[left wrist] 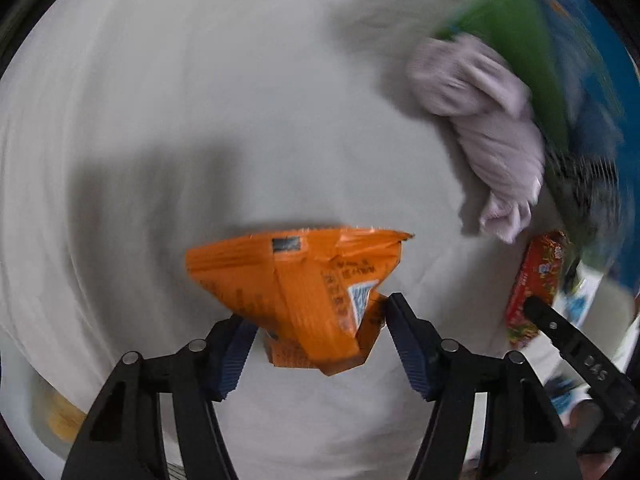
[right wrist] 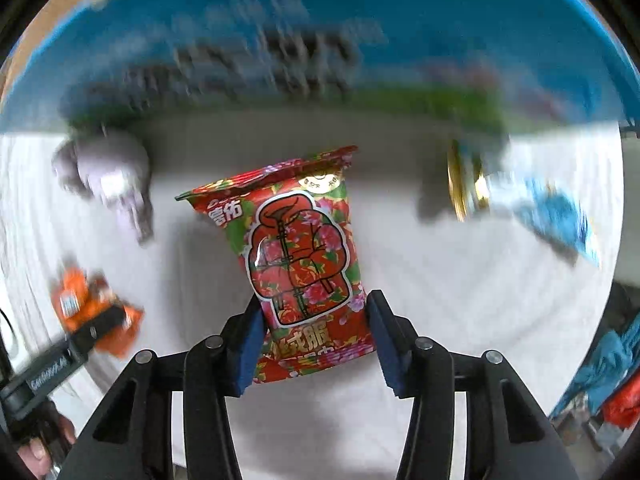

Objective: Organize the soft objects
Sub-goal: 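Grasp the orange bag with the left tool while the right tool grasps the red-and-green bag, then carry both bags over the box and open both tools to release them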

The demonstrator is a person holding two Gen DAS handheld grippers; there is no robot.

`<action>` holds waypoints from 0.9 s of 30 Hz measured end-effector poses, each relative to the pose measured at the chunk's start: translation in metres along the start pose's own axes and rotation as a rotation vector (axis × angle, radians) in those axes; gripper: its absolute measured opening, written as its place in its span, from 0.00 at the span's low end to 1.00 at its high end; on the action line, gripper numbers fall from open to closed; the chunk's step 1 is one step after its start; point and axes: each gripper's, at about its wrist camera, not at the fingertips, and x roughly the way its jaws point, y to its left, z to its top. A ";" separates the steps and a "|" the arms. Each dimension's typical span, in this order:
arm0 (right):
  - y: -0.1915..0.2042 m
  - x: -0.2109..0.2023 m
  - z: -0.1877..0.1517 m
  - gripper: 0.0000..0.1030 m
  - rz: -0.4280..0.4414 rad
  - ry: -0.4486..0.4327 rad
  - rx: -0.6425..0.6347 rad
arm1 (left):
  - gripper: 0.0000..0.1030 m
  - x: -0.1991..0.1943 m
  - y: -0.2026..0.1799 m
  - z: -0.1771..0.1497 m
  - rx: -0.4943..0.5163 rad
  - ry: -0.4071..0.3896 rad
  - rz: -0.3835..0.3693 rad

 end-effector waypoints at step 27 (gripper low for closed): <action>-0.014 -0.039 -0.047 0.46 0.046 -0.033 0.045 | 0.51 -0.018 -0.119 -0.055 0.369 -0.089 0.149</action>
